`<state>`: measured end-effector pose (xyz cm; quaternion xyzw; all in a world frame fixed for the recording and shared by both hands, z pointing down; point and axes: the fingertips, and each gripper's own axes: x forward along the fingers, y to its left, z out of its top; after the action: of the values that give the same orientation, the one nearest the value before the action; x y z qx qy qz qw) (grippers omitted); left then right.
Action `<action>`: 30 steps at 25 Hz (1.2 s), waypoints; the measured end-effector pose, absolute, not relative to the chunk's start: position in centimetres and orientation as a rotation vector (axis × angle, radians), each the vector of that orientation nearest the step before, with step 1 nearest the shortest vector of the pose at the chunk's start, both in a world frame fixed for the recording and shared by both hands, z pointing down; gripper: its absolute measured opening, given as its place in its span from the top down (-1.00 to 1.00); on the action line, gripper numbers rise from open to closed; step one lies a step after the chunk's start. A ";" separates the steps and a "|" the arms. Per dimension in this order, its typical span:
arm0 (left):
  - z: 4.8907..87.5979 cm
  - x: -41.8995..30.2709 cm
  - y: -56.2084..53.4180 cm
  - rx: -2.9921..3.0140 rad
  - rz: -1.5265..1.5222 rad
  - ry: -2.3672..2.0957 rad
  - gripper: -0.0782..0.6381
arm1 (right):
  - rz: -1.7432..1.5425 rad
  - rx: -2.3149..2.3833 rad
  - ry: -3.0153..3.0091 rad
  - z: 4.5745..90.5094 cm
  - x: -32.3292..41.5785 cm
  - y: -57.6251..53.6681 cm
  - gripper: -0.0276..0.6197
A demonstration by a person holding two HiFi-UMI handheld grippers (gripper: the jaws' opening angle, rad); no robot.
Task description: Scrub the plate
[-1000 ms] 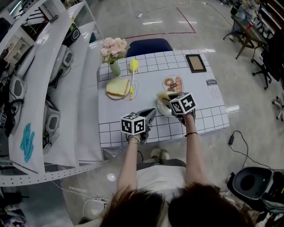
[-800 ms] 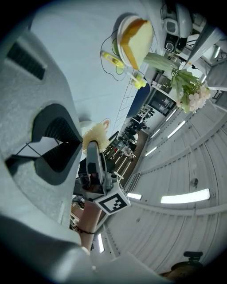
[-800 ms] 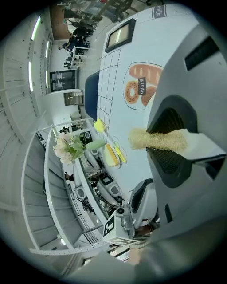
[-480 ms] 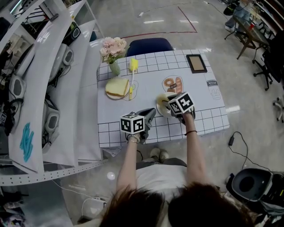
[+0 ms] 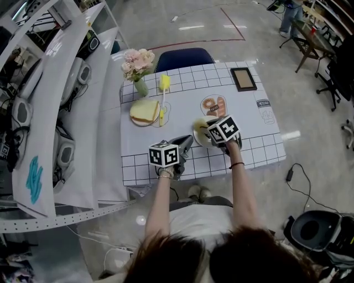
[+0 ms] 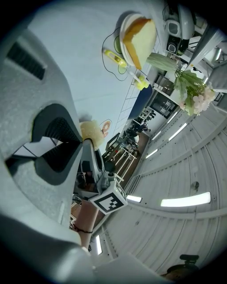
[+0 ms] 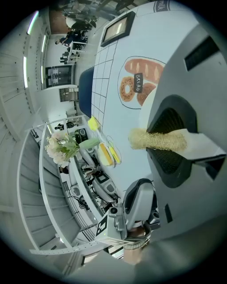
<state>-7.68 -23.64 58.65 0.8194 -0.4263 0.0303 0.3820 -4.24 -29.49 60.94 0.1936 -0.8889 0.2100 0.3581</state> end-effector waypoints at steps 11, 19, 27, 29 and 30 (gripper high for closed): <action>58.4 -7.3 -23.8 2.093 0.080 -1.097 0.75 | 0.545 0.558 -2.282 60.8 -3.8 -30.6 0.65; 58.4 -7.2 -24.0 2.095 0.080 -1.116 0.75 | 0.542 0.633 -2.258 60.8 -2.7 -31.7 0.65; 58.4 -6.7 -24.2 2.098 0.084 -1.107 0.75 | 0.561 0.698 -2.244 60.8 -1.5 -32.3 0.65; 58.4 -6.5 -24.3 2.099 0.086 -1.105 0.75 | 0.562 0.714 -2.243 60.8 -1.2 -32.5 0.65; 58.4 -6.5 -24.3 2.099 0.086 -1.104 0.75 | 0.562 0.720 -2.242 60.8 -1.1 -32.6 0.65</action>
<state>-6.49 -24.28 58.44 0.8200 -0.4314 0.0335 0.3747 -1.12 -32.62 60.78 0.2783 -0.8667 0.2174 0.3524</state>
